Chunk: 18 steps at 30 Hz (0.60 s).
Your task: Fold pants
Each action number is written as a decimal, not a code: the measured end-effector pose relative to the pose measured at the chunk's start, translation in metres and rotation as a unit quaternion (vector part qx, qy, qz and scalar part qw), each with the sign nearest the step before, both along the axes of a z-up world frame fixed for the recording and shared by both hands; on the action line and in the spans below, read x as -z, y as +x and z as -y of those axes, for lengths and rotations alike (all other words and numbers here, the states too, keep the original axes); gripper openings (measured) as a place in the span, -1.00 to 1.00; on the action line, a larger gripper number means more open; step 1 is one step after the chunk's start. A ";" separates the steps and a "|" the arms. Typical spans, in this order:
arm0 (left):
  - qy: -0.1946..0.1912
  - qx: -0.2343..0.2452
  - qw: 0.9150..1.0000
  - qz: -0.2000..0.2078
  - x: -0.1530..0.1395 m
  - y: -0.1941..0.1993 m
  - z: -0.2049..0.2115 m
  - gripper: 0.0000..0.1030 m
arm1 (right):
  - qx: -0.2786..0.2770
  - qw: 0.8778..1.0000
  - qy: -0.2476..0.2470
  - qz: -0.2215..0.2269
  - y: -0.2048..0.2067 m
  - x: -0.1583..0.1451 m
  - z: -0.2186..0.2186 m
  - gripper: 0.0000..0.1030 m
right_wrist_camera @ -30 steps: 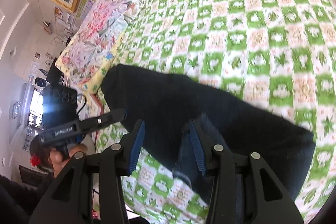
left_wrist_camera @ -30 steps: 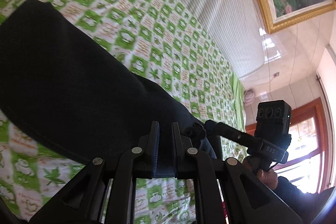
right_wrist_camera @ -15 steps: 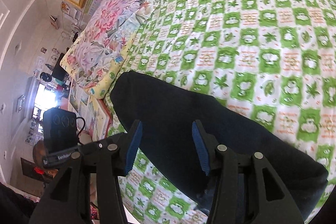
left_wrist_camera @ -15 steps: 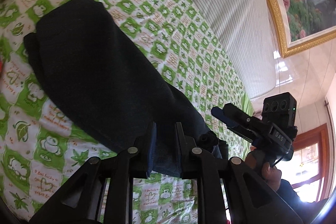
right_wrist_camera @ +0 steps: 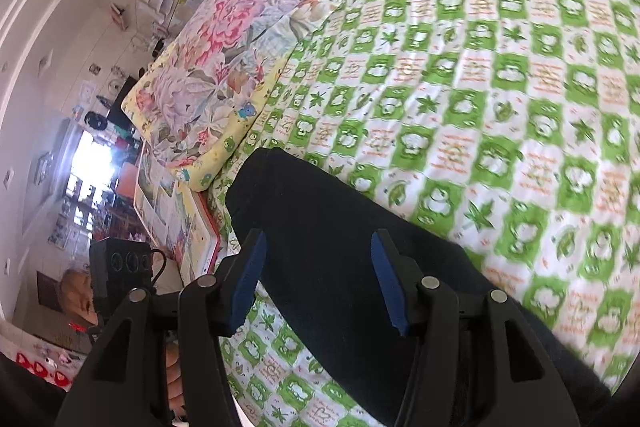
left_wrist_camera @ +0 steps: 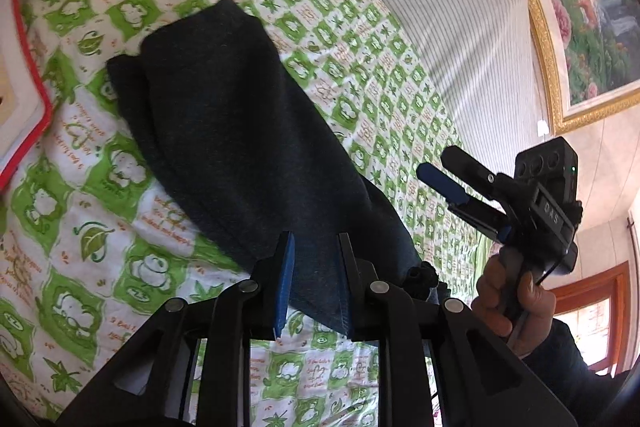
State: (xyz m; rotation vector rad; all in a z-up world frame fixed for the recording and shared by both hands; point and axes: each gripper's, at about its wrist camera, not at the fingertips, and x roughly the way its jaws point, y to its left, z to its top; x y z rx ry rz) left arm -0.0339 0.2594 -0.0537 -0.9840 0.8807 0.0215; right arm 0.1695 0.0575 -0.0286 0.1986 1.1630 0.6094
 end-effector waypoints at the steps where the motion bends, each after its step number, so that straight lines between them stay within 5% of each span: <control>1: -0.002 -0.004 1.000 -0.001 0.001 -0.002 -0.002 -0.63 | -0.004 1.000 -0.001 -0.001 0.003 0.001 -0.003 0.10; 18: -0.010 -0.074 0.997 -0.033 0.016 -0.027 -0.030 -0.63 | -0.081 0.996 -0.013 -0.020 0.045 0.022 -0.063 0.10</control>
